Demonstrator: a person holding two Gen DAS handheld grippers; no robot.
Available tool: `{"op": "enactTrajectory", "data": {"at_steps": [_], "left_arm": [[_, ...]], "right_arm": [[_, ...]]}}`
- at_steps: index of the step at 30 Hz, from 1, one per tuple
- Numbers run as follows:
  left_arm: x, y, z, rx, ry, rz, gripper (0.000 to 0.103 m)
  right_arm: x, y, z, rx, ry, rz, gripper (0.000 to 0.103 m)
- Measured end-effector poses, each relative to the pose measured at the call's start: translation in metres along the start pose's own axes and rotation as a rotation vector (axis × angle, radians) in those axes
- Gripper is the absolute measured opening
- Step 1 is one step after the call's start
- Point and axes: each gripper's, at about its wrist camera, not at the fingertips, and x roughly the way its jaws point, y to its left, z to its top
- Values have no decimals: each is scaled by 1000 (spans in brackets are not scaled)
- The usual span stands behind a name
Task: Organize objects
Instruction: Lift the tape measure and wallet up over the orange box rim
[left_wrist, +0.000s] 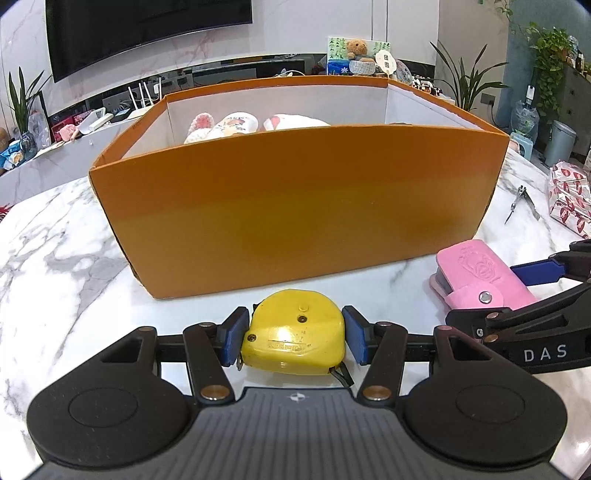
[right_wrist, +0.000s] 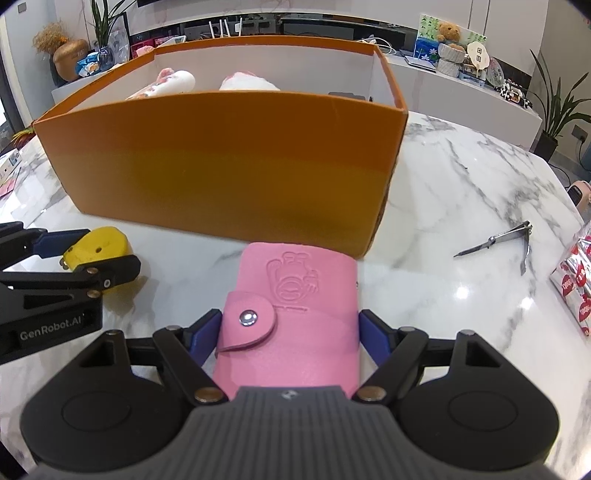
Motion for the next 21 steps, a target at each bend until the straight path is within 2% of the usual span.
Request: {"op": "enactTrajectory", "data": {"at_steps": [21], "left_arm": [[-48, -3, 7, 29, -45, 27, 64]], "right_arm": [[-49, 15, -1, -19, -40, 41, 80]]}}
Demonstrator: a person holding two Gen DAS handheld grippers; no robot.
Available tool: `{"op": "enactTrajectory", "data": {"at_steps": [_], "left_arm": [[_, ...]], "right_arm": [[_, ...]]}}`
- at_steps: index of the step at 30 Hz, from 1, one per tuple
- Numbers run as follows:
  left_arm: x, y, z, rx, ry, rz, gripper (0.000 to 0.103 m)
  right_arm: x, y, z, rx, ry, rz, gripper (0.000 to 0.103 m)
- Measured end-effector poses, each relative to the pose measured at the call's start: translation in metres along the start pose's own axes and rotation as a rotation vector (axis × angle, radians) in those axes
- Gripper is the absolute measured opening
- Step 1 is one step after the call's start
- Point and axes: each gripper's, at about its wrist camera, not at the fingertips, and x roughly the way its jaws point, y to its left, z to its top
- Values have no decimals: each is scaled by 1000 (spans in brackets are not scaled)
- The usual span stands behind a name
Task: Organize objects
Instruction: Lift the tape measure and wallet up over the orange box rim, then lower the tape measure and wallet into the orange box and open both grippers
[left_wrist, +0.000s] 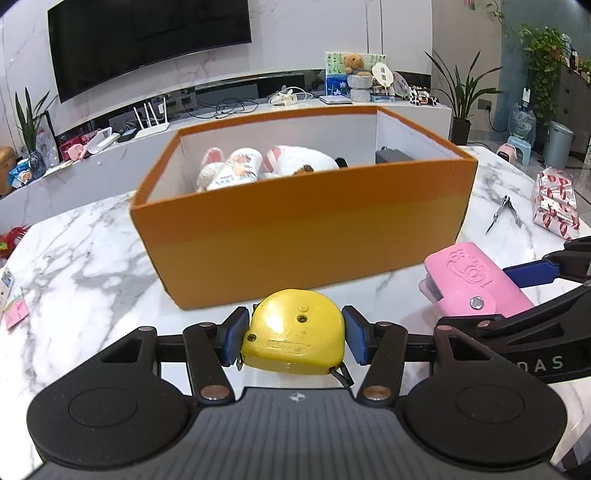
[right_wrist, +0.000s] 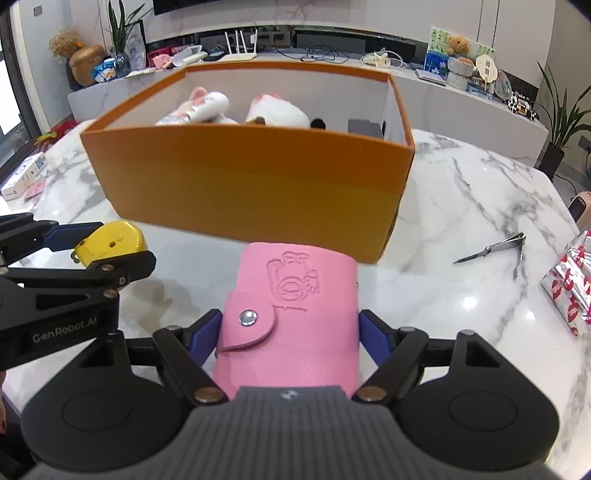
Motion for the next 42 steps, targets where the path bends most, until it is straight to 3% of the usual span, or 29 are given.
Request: {"op": "enactTrajectory", "data": {"at_steps": [7, 16, 24, 28, 32, 42], "left_arm": [[-22, 4, 10, -20, -39, -3, 64], [-57, 9, 38, -40, -184, 21, 64], [-52, 23, 78, -120, -236, 37, 64], [-37, 35, 116, -153, -288, 69, 64], [-3, 46, 144, -175, -279, 54, 64], [71, 40, 151, -160, -193, 23, 64]], "right_arm": [[-32, 9, 4, -20, -63, 18, 80], [-70, 15, 24, -20, -175, 36, 80], [-74, 7, 63, 20, -246, 44, 80], [-64, -5, 93, 70, -282, 35, 80], [-37, -16, 123, 87, -287, 19, 80], [39, -22, 150, 112, -228, 13, 80]]}}
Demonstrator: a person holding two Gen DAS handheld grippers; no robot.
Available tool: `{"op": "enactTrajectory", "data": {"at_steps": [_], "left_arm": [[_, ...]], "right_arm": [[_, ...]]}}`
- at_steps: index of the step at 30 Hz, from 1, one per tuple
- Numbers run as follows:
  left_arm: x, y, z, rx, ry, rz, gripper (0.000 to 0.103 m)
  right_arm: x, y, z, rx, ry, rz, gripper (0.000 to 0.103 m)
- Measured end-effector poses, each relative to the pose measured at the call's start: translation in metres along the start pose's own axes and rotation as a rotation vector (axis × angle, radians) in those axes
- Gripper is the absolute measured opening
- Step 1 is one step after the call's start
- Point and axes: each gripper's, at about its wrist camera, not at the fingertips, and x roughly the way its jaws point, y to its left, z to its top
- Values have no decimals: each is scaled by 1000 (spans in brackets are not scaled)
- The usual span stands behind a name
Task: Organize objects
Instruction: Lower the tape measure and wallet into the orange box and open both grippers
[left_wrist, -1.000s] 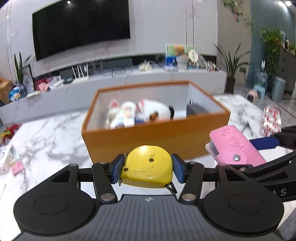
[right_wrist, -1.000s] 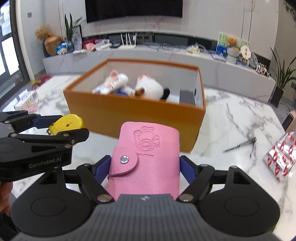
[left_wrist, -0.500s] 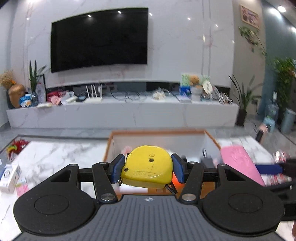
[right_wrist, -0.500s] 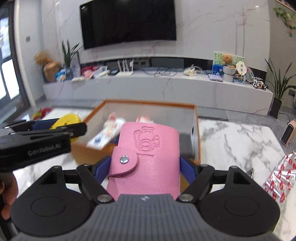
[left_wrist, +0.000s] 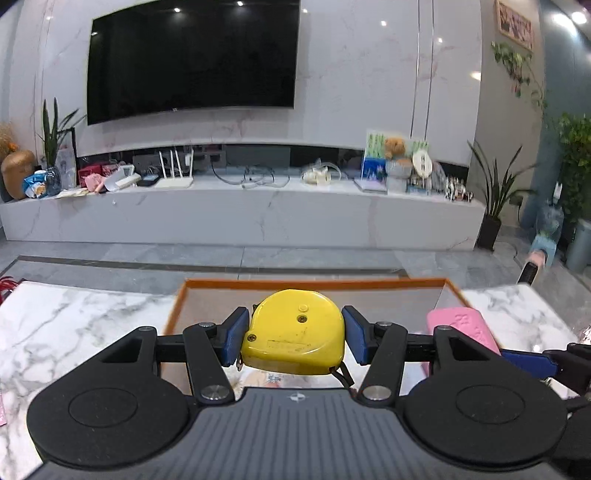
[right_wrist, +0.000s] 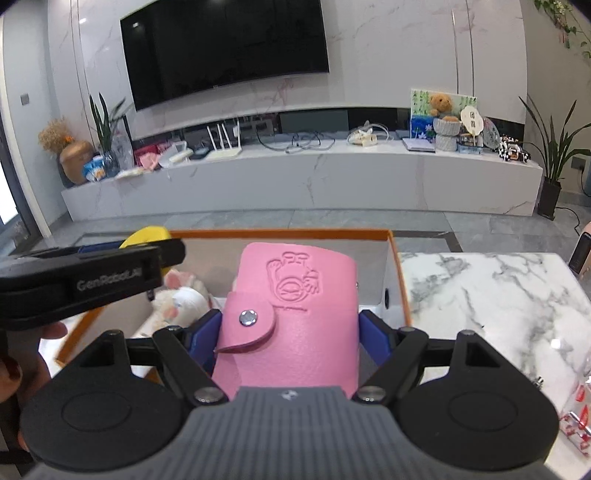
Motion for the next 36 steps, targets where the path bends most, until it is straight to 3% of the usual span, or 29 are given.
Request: {"op": "enactTrajectory", "data": {"at_steps": [11, 17, 21, 28, 36], "left_arm": [[34, -8, -26, 31, 124, -13, 64], [34, -18, -30, 77, 124, -10, 64], [38, -21, -29, 43, 158, -57, 63], [48, -19, -31, 23, 262, -34, 63], [51, -27, -36, 53, 286, 11, 65]], "right_arm": [[40, 12, -21, -105, 127, -21, 80], [55, 2, -26, -20, 192, 1, 80], [55, 3, -25, -19, 200, 5, 80], [57, 6, -25, -21, 215, -2, 80], [59, 9, -25, -35, 223, -25, 81]]}}
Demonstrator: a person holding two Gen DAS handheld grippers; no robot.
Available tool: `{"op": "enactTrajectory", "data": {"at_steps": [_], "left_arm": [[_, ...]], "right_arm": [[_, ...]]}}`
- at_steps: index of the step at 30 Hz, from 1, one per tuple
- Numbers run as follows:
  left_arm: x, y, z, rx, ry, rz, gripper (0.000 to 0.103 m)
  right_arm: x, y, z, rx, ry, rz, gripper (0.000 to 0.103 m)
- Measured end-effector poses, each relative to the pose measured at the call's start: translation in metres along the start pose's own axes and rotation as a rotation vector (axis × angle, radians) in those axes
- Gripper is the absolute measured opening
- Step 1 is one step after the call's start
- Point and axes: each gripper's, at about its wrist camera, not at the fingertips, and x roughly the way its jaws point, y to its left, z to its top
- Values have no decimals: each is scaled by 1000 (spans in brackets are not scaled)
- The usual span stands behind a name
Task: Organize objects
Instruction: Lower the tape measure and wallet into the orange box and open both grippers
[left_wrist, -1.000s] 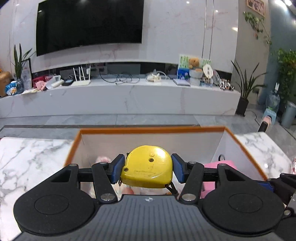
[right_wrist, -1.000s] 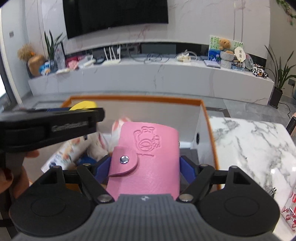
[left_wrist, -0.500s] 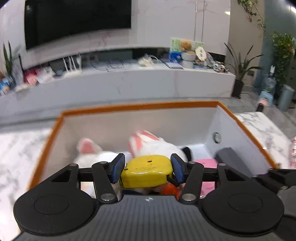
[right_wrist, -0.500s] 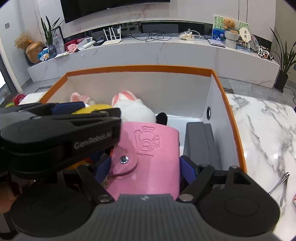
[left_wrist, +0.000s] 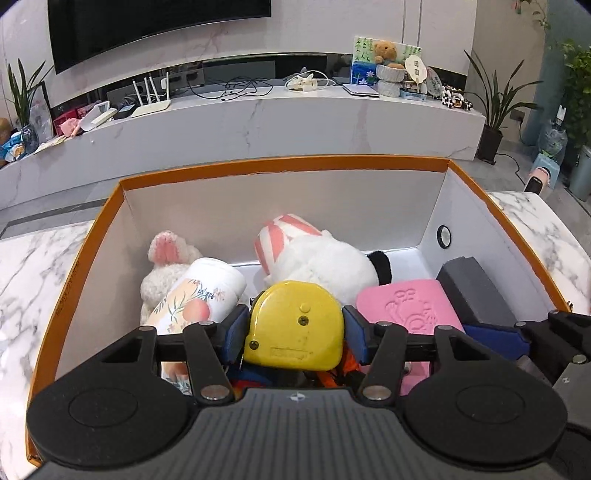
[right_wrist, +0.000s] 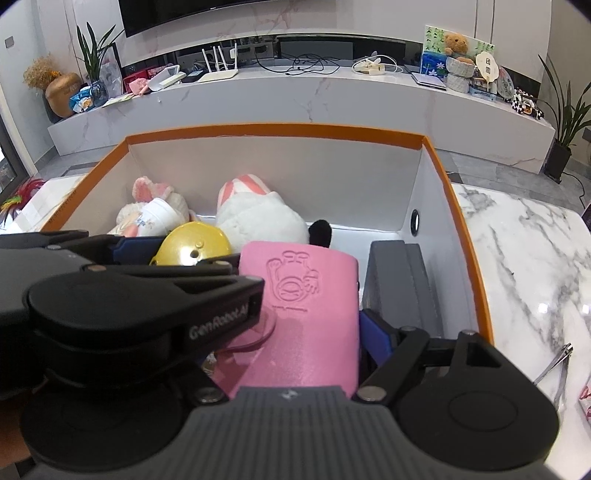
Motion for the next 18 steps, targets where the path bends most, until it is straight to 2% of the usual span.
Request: {"op": "enactTrajectory", "data": {"at_steps": [6, 10, 18], "left_arm": [[0, 1, 1, 0, 7, 6, 68], [2, 2, 1, -20, 35, 12, 79], [3, 3, 2, -12, 46, 15, 81]], "right_arm": [[1, 1, -1, -4, -7, -3, 82], [1, 1, -2, -4, -18, -3, 83], [-1, 1, -5, 7, -48, 3, 84]]}}
